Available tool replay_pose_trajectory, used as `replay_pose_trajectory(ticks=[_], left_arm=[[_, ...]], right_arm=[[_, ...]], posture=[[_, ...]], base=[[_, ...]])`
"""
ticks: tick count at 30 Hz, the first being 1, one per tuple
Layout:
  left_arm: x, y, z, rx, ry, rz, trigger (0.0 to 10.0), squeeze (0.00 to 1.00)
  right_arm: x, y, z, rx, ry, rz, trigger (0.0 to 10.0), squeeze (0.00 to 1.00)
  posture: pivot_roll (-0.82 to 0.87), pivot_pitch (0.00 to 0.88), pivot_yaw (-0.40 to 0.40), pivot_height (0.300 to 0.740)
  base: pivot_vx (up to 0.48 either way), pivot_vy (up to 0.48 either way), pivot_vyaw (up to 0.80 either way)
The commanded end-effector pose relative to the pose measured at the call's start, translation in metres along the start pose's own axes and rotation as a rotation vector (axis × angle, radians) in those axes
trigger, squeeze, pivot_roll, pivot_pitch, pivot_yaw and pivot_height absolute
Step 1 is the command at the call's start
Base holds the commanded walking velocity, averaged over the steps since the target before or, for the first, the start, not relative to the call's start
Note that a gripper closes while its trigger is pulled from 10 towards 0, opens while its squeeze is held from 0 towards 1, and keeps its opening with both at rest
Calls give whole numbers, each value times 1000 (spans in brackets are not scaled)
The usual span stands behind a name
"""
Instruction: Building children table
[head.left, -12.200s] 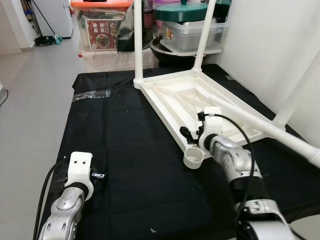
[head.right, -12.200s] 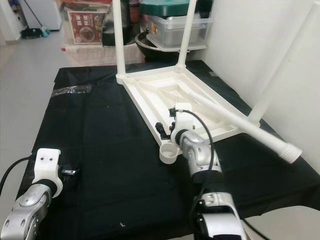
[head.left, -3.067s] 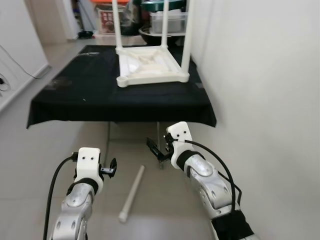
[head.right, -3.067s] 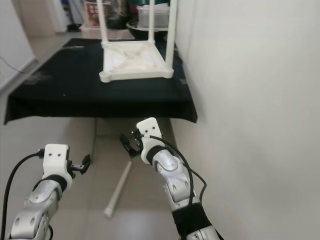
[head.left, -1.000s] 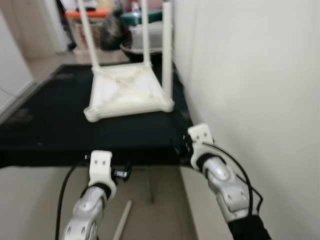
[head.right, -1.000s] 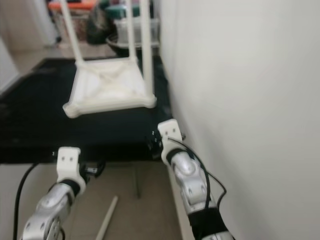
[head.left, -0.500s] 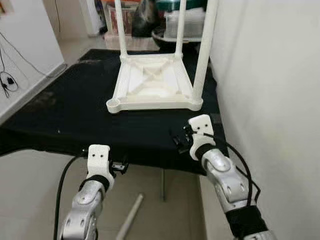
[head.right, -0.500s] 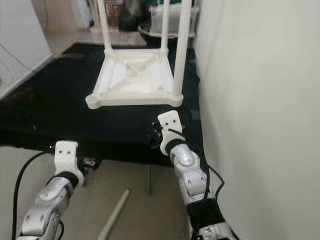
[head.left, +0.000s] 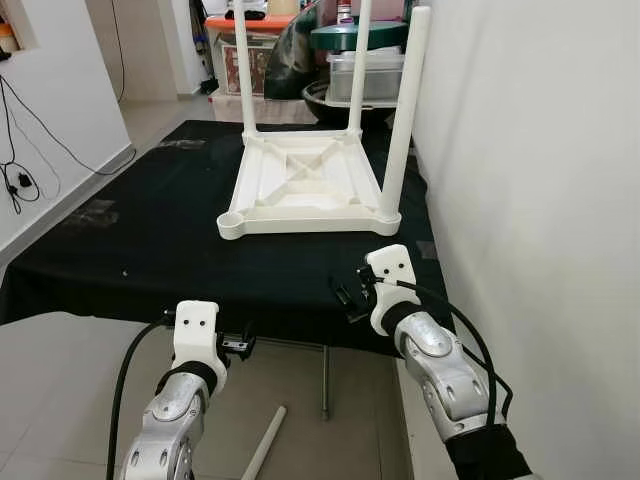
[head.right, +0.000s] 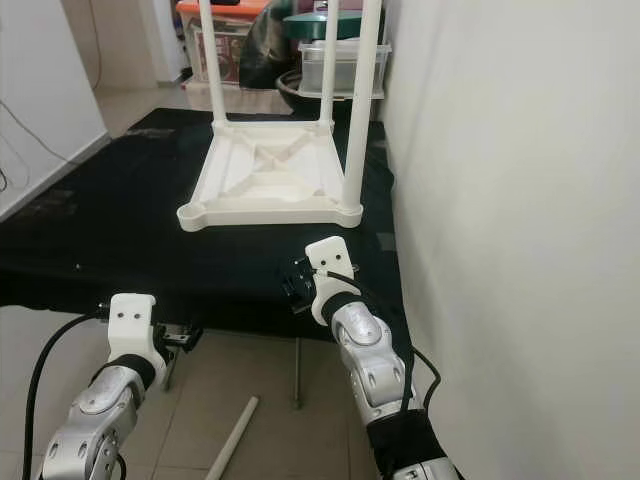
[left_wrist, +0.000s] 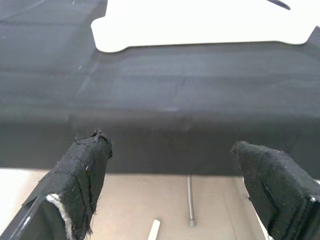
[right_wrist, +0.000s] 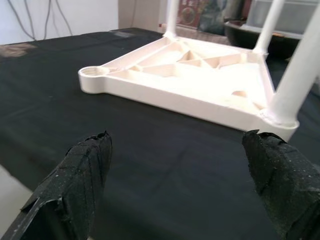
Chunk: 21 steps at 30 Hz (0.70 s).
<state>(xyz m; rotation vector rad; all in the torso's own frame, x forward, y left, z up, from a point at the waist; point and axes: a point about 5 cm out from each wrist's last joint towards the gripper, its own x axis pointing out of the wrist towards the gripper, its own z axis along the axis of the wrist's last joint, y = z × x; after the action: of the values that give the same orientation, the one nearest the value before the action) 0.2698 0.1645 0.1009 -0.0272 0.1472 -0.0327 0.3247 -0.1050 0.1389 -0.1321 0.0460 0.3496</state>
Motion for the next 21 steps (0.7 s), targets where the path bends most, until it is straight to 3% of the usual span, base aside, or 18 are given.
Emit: replay_pose_trajectory(ticks=[1,9,21], left_arm=[[0,1,-1,7,7,-2,10000,0],[0,1,-1,10,3,-5,10000,0],[-2,-2,1,15,-15,-19,10000,0]], right_arm=[[0,-1,-1,-5,-3,-6,10000,0],[-1,-4,-3,29,5,-22,10000,0],[-2,-4,-2,69,-10,-43,10000,0]], posture=[[65,0,-21,740],[65,0,-22,740],[67,0,-21,740]], base=[[322,0,800],[323,0,100],[0,0,0]])
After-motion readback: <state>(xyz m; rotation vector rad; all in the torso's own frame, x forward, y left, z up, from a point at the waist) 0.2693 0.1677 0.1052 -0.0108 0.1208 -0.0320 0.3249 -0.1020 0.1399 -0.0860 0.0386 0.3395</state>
